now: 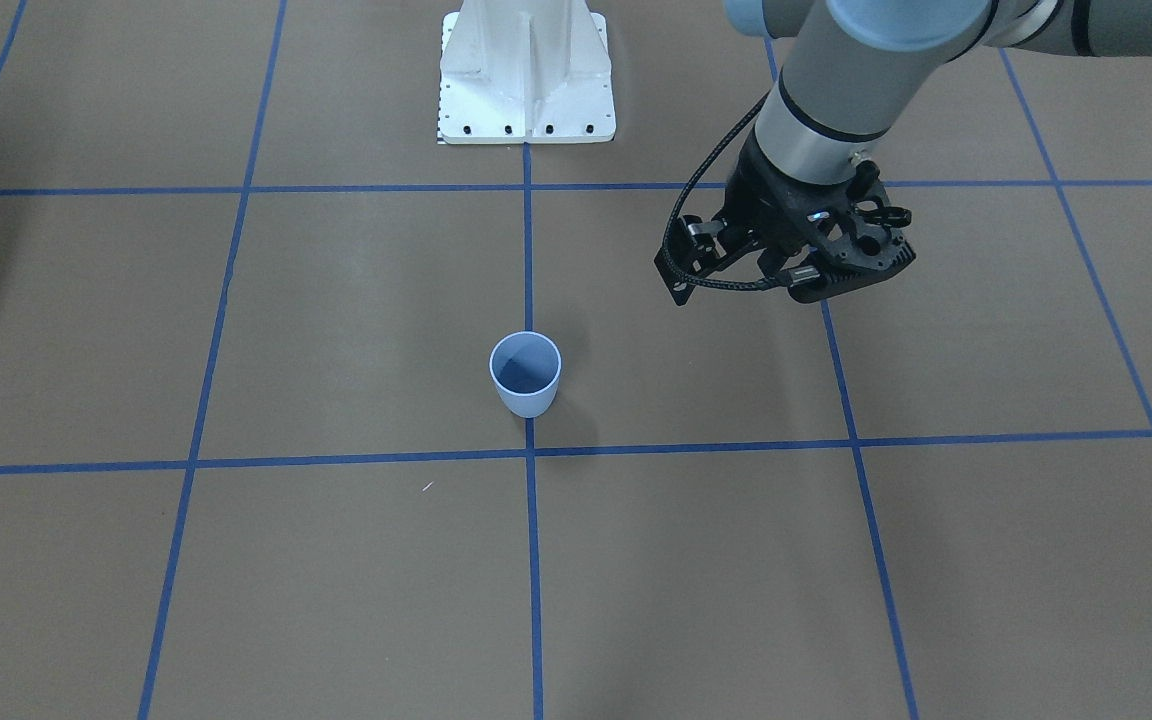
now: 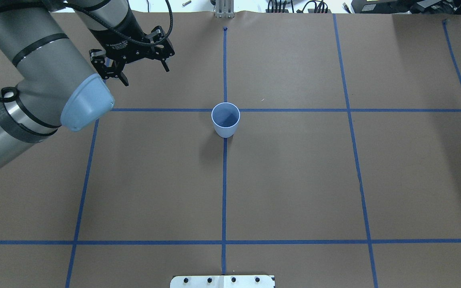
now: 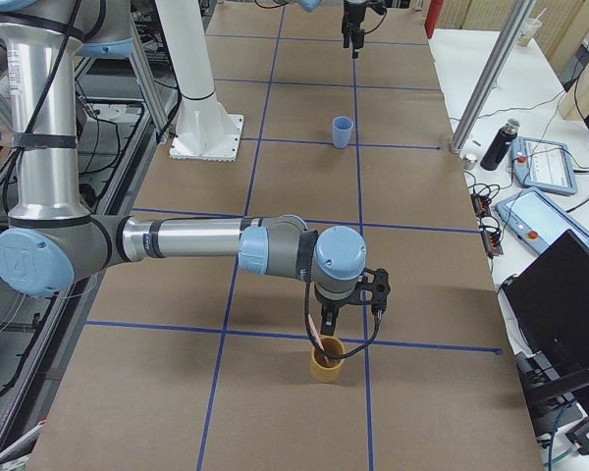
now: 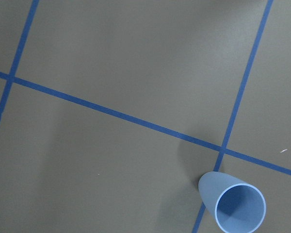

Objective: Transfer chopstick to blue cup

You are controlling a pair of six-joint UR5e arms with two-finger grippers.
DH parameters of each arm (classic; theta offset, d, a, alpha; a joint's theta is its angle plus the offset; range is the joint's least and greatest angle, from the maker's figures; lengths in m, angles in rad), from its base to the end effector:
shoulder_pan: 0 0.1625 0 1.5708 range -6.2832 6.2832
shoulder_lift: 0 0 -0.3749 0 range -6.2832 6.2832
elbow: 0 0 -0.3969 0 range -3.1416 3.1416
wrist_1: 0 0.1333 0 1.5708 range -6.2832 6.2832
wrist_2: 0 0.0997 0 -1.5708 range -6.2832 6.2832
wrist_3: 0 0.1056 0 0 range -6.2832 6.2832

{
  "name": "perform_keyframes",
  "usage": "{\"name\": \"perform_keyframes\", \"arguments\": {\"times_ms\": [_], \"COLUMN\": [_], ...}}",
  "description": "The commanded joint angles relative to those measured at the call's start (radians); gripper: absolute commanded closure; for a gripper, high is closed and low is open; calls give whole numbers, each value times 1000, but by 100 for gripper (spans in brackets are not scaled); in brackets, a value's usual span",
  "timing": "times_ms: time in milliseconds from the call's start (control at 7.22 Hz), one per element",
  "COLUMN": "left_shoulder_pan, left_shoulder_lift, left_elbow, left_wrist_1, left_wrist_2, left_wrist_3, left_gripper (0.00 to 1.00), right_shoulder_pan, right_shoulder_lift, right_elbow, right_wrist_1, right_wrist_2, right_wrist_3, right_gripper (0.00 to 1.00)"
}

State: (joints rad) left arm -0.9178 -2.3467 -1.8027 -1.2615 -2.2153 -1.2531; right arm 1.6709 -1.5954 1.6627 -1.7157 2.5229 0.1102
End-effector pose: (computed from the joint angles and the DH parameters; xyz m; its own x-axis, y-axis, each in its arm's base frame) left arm 0.3121 -0.5230 0.0950 0.5670 -0.3302 -0.7546 0.2348 0.9429 -0.2362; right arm 0.0952 -0.4743 0.5794 0.5563 0.2292 0.7987 -0.1618 0.9727 -0.1664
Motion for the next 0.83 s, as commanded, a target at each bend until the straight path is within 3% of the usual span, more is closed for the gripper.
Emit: {"name": "perform_keyframes", "arguments": {"times_ms": [0,277,693], "left_shoulder_pan": [-38,-100,-193], "left_shoulder_lift": [23,29,50], "left_elbow": [-15,-14,-15], "left_wrist_1": [2,56,125], "left_wrist_2": [-9,-43,-50], "left_wrist_3": [73,191,361], "left_gripper": [2,2,2], "right_shoulder_pan": [50,82,73], "right_shoulder_lift": [-26,-32,-3], "right_elbow": [-57,-48,-66], "right_wrist_1": [-24,-128,-162], "right_wrist_2": [86,83,86], "right_wrist_3": [183,227,558], "right_gripper": [0,0,2]}}
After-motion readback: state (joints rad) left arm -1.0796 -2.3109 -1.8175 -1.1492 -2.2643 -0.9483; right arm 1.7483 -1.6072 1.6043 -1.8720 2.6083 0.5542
